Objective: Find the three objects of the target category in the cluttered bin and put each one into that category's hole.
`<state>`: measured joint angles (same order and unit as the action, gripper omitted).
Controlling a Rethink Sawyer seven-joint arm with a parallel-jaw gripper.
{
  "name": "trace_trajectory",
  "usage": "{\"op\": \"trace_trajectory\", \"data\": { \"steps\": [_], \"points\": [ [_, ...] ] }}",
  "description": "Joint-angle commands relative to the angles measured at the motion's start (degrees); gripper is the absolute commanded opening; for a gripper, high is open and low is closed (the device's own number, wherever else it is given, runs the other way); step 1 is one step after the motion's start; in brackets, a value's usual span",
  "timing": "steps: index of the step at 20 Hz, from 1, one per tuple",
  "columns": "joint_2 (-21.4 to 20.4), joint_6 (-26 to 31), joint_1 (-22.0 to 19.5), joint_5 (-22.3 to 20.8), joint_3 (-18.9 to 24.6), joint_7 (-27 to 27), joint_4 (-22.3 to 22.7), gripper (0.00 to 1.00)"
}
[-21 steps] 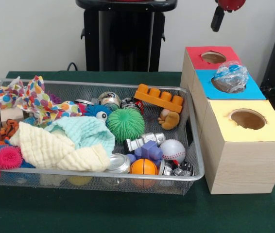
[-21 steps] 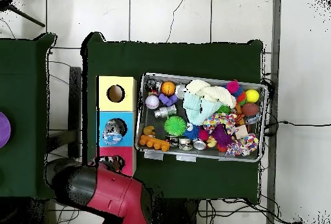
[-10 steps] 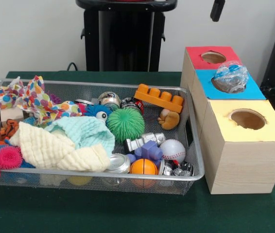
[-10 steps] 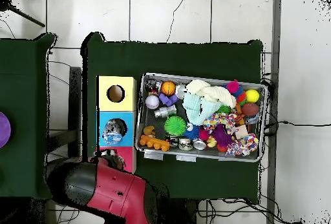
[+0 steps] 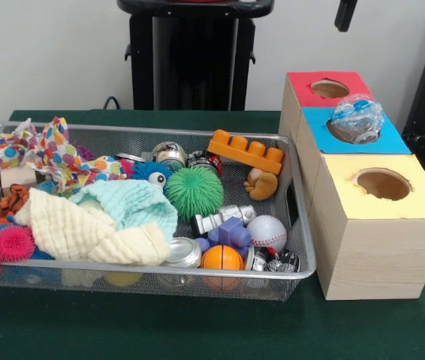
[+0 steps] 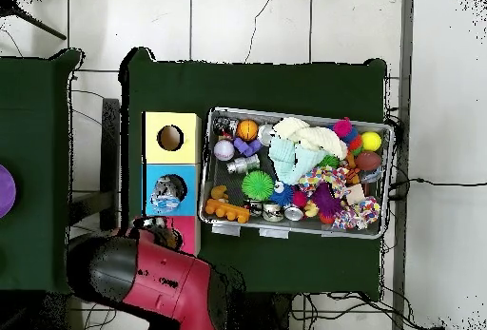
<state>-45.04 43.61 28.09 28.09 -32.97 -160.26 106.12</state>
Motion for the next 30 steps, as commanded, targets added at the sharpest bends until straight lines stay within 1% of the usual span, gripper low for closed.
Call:
{"op": "trace_trajectory", "data": {
  "steps": [1, 8, 11, 17, 20, 25, 28, 30],
  "points": [
    [3.7, -5.2, 0.2, 5.8, 7.2, -15.5, 3.2, 0.00],
    [6.1, -11.0, 1.0, 10.9, 9.6, -15.5, 4.6, 0.00],
    [6.6, -14.1, 0.5, 12.8, 11.1, -13.8, 5.7, 0.00],
    [7.8, -20.1, -0.6, 15.8, 14.2, -12.5, 7.3, 0.00],
    [8.4, -22.9, -1.1, 16.9, 15.6, -12.0, 7.8, 0.00],
    [9.1, -25.8, -1.1, 17.9, 16.7, -12.0, 8.3, 0.00],
    [9.5, -26.5, -0.6, 18.3, 16.8, -12.5, 8.2, 0.00],
    [9.9, -28.8, -1.3, 18.9, 18.4, -12.1, 8.8, 0.00]
  ]
}}
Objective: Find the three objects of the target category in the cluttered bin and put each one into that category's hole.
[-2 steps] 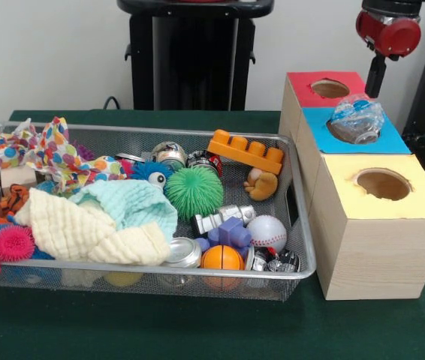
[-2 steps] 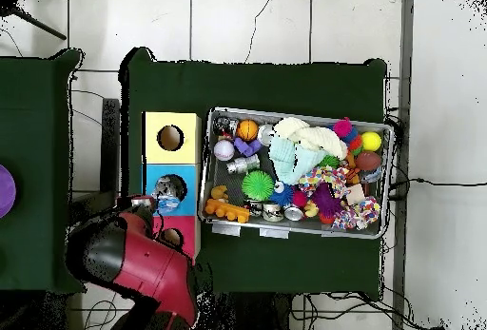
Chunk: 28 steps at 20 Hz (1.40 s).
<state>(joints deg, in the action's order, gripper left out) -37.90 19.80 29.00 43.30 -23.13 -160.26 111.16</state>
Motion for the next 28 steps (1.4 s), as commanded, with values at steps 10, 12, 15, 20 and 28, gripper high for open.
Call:
{"op": "trace_trajectory", "data": {
  "steps": [10, 12, 15, 20, 28],
  "points": [
    [4.4, -13.9, -3.3, 4.9, 13.4, -13.3, 5.5, 0.00],
    [4.6, -14.0, -2.7, 5.2, 13.2, -13.6, 5.4, 0.00],
    [4.5, -12.4, -1.6, 5.7, 11.9, -13.5, 5.2, 0.00],
    [3.8, -8.6, 1.0, 5.8, 8.6, -13.9, 4.6, 0.00],
    [-1.3, 8.6, 6.5, -1.1, -3.8, -14.7, 3.3, 0.00]
  ]
}}
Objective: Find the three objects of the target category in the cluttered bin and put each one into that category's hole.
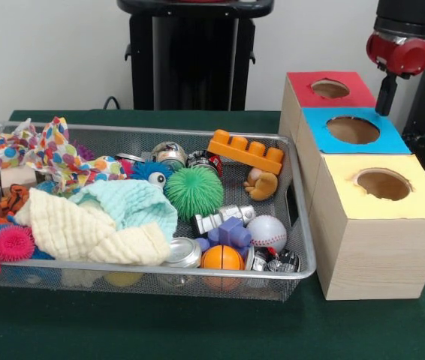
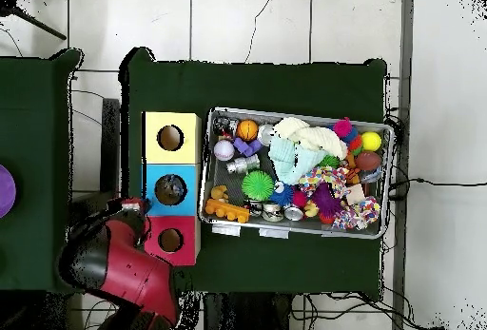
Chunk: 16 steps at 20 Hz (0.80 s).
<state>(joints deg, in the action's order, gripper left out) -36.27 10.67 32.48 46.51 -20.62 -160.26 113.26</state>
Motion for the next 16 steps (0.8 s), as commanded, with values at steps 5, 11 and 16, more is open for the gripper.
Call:
{"op": "trace_trajectory", "data": {
  "steps": [5, 11, 16],
  "points": [
    [-6.8, 29.6, 3.9, -10.4, -13.0, -13.4, -1.9, 0.00],
    [-10.4, 45.8, 1.0, -18.2, -16.9, -9.0, -10.2, 0.00],
    [-12.1, 48.6, -2.0, -22.1, -16.8, -4.2, -12.8, 0.00]
  ]
}}
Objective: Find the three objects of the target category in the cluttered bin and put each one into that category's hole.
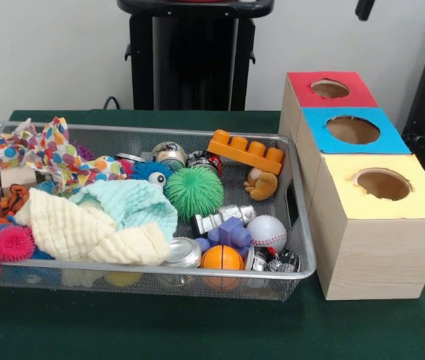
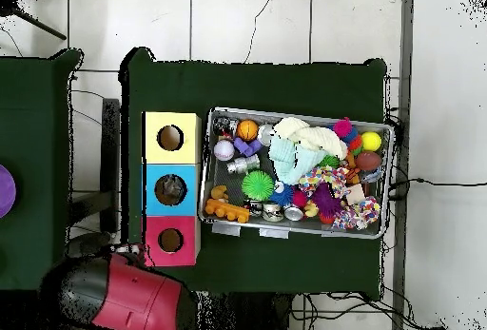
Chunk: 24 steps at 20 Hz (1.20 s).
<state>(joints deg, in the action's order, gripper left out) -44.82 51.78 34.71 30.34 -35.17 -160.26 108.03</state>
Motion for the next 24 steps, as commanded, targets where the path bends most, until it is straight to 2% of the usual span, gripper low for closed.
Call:
{"op": "trace_trajectory", "data": {
  "steps": [1, 11, 17, 21, 24],
  "points": [
    [-4.0, 6.8, -5.1, -6.3, -1.7, -2.9, -7.2, 0.00],
    [-5.7, -2.7, -15.3, -10.5, 6.0, 8.9, -2.9, 0.00],
    [-5.9, -11.2, -23.2, -14.1, 12.8, 16.9, -0.4, 0.00],
    [-6.0, -14.8, -29.5, -16.4, 18.5, 21.7, 1.2, 0.00],
    [-5.9, -18.3, -33.1, -19.2, 22.1, 22.5, 2.1, 0.00]
  ]
}}
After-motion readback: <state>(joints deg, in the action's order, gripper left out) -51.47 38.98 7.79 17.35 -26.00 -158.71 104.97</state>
